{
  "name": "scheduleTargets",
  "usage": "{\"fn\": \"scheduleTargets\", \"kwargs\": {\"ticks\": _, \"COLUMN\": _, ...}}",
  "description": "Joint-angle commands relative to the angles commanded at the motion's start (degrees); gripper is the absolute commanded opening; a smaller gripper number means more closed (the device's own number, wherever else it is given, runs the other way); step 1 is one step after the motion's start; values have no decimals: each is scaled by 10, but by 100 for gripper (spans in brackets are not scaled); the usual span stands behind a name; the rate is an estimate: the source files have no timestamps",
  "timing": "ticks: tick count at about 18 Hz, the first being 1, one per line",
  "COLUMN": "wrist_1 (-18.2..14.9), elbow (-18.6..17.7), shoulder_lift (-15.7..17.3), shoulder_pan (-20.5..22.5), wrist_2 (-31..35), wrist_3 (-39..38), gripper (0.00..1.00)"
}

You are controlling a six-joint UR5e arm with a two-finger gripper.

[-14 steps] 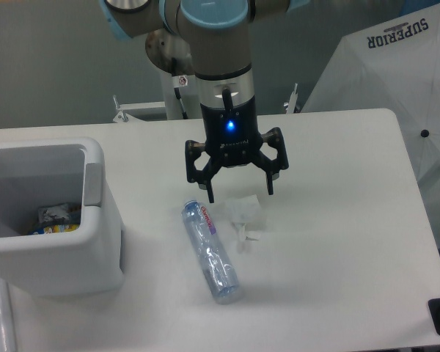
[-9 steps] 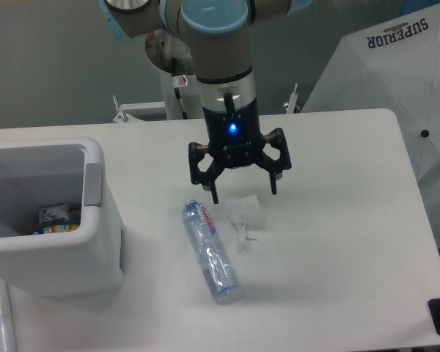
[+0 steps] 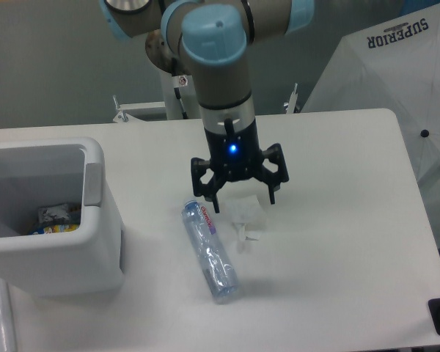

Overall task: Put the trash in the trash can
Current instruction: 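Lower the open gripper over the clear plastic water bottle, then descend further and align the gripper around the bottle's body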

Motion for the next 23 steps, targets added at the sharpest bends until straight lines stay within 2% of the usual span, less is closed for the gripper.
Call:
{"fn": "scheduleTargets", "kwargs": {"ticks": 4, "wrist_1": 26, "elbow": -4, "shoulder_lift": -41, "shoulder_pan": -11, "wrist_2": 2, "wrist_3": -18, "gripper": 100}}
{"fn": "scheduleTargets", "kwargs": {"ticks": 10, "wrist_1": 33, "elbow": 22, "shoulder_lift": -119, "shoulder_pan": -10, "wrist_2": -17, "wrist_3": -67, "gripper": 100}}
{"fn": "scheduleTargets", "kwargs": {"ticks": 14, "wrist_1": 33, "elbow": 71, "shoulder_lift": -171, "shoulder_pan": -10, "wrist_2": -41, "wrist_3": -83, "gripper": 100}}
{"fn": "scheduleTargets", "kwargs": {"ticks": 17, "wrist_1": 33, "elbow": 92, "shoulder_lift": -209, "shoulder_pan": -10, "wrist_2": -33, "wrist_3": -97, "gripper": 100}}
{"fn": "scheduleTargets", "kwargs": {"ticks": 23, "wrist_1": 62, "elbow": 80, "shoulder_lift": -229, "shoulder_pan": -25, "wrist_2": -8, "wrist_3": -98, "gripper": 100}}
